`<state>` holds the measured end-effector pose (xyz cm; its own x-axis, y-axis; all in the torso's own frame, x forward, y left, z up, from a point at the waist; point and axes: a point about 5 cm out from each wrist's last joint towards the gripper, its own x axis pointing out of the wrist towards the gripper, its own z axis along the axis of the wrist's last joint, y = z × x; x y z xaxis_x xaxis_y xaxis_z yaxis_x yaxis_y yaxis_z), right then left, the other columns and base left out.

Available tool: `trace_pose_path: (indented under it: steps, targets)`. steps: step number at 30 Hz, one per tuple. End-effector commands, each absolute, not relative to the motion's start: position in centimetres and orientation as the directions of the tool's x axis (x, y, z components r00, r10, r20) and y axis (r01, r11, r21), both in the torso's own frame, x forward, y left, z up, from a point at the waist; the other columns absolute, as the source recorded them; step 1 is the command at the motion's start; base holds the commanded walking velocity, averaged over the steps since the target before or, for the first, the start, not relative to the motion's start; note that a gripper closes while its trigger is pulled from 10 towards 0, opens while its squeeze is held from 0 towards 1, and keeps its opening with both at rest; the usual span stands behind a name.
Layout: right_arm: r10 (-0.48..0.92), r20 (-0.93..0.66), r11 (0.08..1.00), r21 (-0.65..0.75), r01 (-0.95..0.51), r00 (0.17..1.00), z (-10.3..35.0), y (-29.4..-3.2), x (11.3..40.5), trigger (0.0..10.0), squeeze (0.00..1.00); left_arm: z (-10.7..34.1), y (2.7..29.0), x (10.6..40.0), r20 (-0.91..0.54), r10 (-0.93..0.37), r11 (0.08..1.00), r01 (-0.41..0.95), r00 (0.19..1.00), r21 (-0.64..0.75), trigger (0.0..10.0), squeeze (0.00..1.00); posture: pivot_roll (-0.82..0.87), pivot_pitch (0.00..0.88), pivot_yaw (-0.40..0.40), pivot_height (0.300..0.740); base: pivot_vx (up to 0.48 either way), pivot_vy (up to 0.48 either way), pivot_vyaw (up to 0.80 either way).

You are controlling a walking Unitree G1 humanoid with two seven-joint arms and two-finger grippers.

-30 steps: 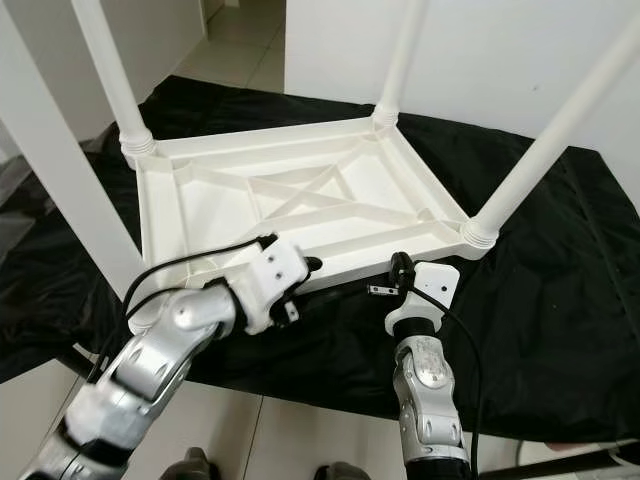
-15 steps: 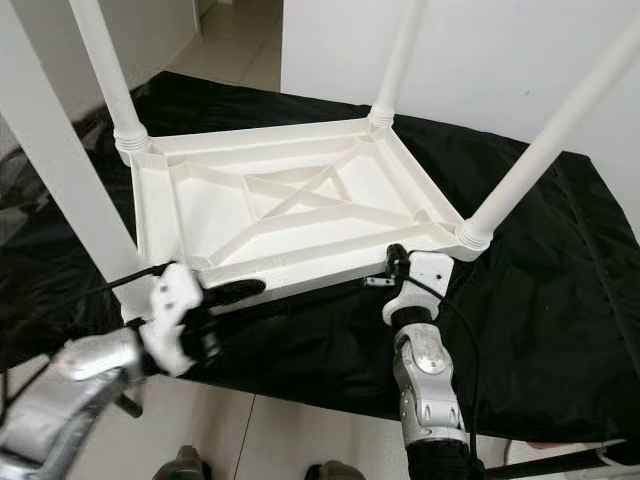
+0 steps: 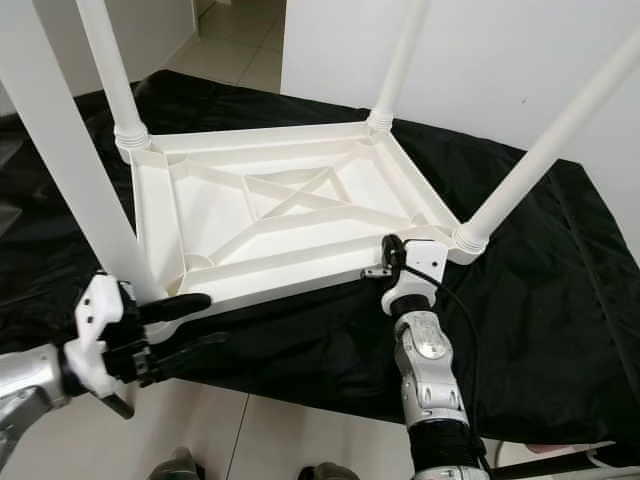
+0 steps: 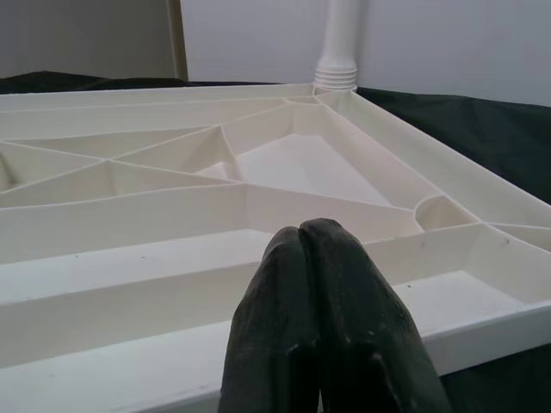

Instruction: Building children table

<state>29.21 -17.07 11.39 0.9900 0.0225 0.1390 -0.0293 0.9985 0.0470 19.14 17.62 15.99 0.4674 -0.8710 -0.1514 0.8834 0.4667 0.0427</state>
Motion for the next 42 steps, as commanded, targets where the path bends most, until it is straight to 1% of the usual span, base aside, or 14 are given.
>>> trace_pose_path:
  steps: [1, 3, 5, 12, 14, 15, 16, 19, 23, 26, 31, 34, 38, 42]
  targets:
    - [0.008, 0.144, 0.999, 0.044, -0.015, 0.990, 11.3, -17.6, 29.2, 10.0, 0.00, 16.3, 17.6, 18.3, -0.163, -0.925, 0.345, 0.938, 0.344, 0.024, 10.0, 0.00, 0.23, 0.036, -0.133, 0.740, 0.000, 0.000, 0.00]
    - [0.008, 0.142, 0.999, 0.043, -0.014, 0.990, 11.3, -17.7, 29.3, 10.0, 0.00, 16.2, 18.3, 17.9, -0.188, -0.918, 0.349, 0.937, 0.348, 0.027, 10.0, 0.00, 0.24, 0.039, -0.137, 0.740, 0.000, 0.000, 0.00]
    - [0.016, 0.140, 0.999, 0.042, -0.022, 0.990, 11.3, -17.7, 29.7, 10.0, 0.00, 16.3, 19.4, 17.5, -0.285, -0.884, 0.359, 0.928, 0.371, 0.095, 10.0, 0.00, 0.27, 0.050, -0.150, 0.740, 0.000, 0.000, 0.00]
    - [0.032, 0.144, 0.998, 0.045, -0.039, 0.989, 11.4, -17.4, 30.3, 10.0, 0.00, 16.9, 20.5, 17.0, -0.340, -0.861, 0.372, 0.924, 0.380, 0.091, 10.0, 0.00, 0.28, 0.056, -0.164, 0.740, 0.000, 0.000, 0.00]
    - [0.047, 0.145, 0.998, 0.045, -0.054, 0.988, 11.5, -17.2, 30.6, 10.0, 0.00, 17.9, 22.4, 17.7, -0.367, -0.798, 0.455, 0.877, 0.477, 0.151, 10.0, 0.00, 0.29, 0.062, -0.172, 0.740, 0.000, 0.000, 0.00]
    - [0.047, 0.145, 0.998, 0.045, -0.054, 0.988, 11.5, -17.2, 30.6, 10.0, 0.00, 17.9, 22.4, 17.7, -0.367, -0.798, 0.455, 0.877, 0.477, 0.151, 10.0, 0.00, 0.29, 0.062, -0.172, 0.740, 0.000, 0.000, 0.00]
    - [0.053, 0.147, 0.997, 0.044, -0.060, 0.988, 11.5, -17.1, 30.6, 10.0, 0.00, 18.6, 24.1, 18.5, -0.397, -0.723, 0.528, 0.823, 0.565, 0.210, 10.0, 0.00, 0.30, 0.063, -0.173, 0.740, 0.000, 0.000, 0.00]
    - [0.053, 0.148, 0.997, 0.047, -0.060, 0.988, 11.5, -17.0, 30.7, 10.0, 0.00, 19.0, 24.9, 18.8, -0.413, -0.686, 0.556, 0.798, 0.599, 0.233, 10.0, 0.00, 0.30, 0.063, -0.173, 0.740, 0.000, 0.000, 0.00]
    - [0.051, 0.149, 0.997, 0.054, -0.060, 0.988, 11.3, -16.9, 30.6, 10.0, 0.00, 20.1, 26.8, 21.6, -0.345, -0.547, 0.682, 0.645, 0.763, 0.346, 10.0, 0.00, 0.29, 0.065, -0.164, 0.740, 0.000, 0.000, 0.00]
    - [0.048, 0.148, 0.997, 0.057, -0.057, 0.988, 11.1, -16.8, 30.4, 10.0, 0.00, 20.2, 27.6, 23.0, -0.322, -0.474, 0.719, 0.571, 0.819, 0.396, 10.0, 0.00, 0.29, 0.064, -0.161, 0.740, 0.000, 0.000, 0.00]
    - [0.047, 0.146, 0.997, 0.059, -0.056, 0.988, 10.8, -16.7, 30.2, 10.0, 0.00, 20.4, 28.0, 24.0, -0.297, -0.439, 0.715, 0.530, 0.848, 0.456, 10.0, 0.00, 0.27, 0.062, -0.152, 0.740, 0.000, 0.000, 0.00]
    - [0.033, 0.146, 0.997, 0.060, -0.042, 0.989, 10.8, -16.9, 30.0, 10.0, 0.00, 20.6, 28.5, 25.9, -0.232, -0.364, 0.777, 0.431, 0.902, 0.458, 10.0, 0.00, 0.25, 0.060, -0.148, 0.740, 0.000, 0.000, 0.00]
    - [-0.004, 0.135, 0.999, 0.042, -0.001, 0.991, 10.6, -17.2, 29.4, 10.0, 0.00, 20.9, 27.6, 28.2, -0.148, -0.332, 0.767, 0.358, 0.931, 0.532, 10.0, 0.00, 0.23, 0.059, -0.143, 0.740, 0.000, 0.000, 0.00]
    - [-0.036, 0.123, 0.999, 0.026, 0.033, 0.992, 10.3, -17.3, 28.8, 10.0, 0.00, 20.9, 26.9, 29.2, -0.115, -0.339, 0.773, 0.347, 0.934, 0.531, 10.0, 0.00, 0.22, 0.058, -0.139, 0.740, 0.000, 0.000, 0.00]
